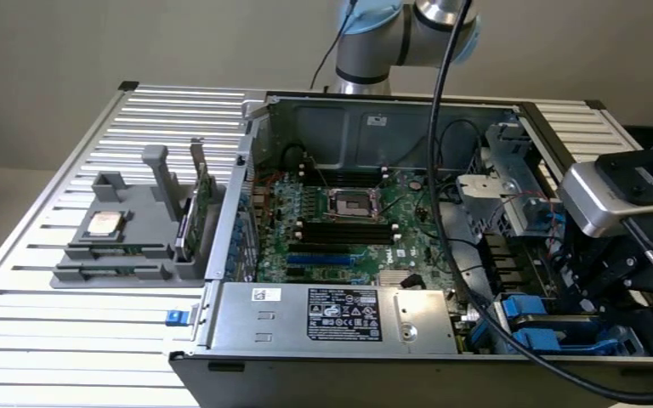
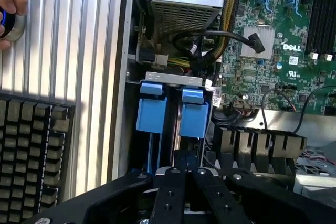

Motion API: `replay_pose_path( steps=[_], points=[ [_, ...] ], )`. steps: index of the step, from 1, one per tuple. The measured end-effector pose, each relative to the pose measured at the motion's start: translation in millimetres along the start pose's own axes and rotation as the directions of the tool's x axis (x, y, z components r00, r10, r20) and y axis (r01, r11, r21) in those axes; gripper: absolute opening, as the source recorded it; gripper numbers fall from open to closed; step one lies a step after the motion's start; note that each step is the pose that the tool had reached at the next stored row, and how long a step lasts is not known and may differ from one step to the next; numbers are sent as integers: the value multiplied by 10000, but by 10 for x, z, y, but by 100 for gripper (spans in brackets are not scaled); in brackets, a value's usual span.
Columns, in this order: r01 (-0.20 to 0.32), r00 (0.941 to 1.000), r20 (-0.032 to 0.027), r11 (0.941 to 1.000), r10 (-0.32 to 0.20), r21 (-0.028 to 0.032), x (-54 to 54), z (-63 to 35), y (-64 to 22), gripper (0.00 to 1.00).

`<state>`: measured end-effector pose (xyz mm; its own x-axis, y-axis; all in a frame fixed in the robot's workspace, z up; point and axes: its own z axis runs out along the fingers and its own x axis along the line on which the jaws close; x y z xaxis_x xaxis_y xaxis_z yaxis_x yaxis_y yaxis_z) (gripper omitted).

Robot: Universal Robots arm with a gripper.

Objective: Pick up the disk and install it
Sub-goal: 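Pick up the disk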

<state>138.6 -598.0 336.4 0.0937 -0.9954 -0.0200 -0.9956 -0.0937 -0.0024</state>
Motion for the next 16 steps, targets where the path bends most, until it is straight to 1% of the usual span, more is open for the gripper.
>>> replay_pose_path(
  steps=[2,5,8,10,13,14,15,16],
  points=[
    [-1,10000,11,10000,1,1,1,36,-2,11],
    [-12,10000,51,10000,12,5,2,81,-4,11],
    [-26,9999,105,10000,26,10,4,114,-6,11],
    [-33,9999,155,10000,32,14,4,122,-7,11],
    [-42,9997,256,10000,43,-14,2,88,-9,11],
    [-48,9997,257,10000,48,-31,2,66,-9,11],
    [-54,9997,230,10000,55,-48,2,25,-8,11],
    [-58,9997,230,10000,60,-62,2,-3,-8,11]
  ],
)
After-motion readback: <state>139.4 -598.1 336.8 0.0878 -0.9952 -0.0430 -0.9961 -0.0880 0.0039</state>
